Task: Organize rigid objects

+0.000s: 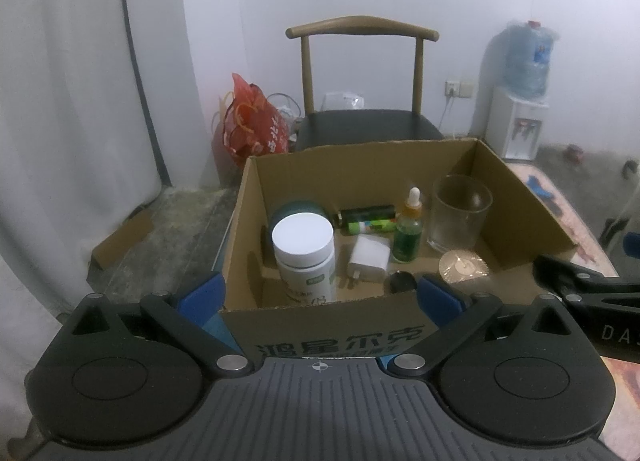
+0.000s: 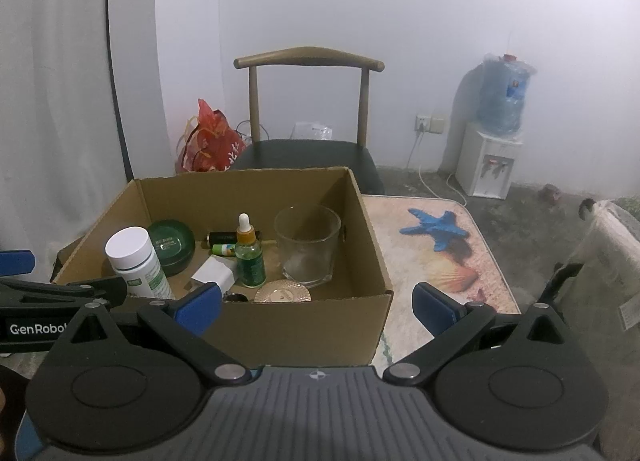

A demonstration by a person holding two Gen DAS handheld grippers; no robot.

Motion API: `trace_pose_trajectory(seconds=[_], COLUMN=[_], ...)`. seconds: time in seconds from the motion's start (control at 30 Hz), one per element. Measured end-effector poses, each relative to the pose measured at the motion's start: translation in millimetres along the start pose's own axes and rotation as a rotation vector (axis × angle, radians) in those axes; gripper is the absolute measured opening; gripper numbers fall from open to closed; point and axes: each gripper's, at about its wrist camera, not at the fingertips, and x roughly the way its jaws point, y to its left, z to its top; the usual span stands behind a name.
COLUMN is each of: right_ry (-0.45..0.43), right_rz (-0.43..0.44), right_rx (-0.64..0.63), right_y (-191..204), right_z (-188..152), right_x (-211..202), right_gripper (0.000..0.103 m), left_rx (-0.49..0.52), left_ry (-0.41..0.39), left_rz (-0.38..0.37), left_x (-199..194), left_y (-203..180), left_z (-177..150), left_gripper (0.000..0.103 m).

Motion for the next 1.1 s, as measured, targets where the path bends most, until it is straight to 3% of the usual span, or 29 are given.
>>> trace_pose_trajectory(seconds=[1.1], right_ry=[-0.008], right_rz=[-0.003], right_rx=[-0.013], right_y=[2.6], right_z=[4.8], right_x=[-4.0], right_gripper=[0.103], left_rx=[-0.015], left_ry=[-0.008], left_rz=[0.002], left_x=[-3.9], left_y=[2.4], left_z=[2.8], left_gripper=[0.102])
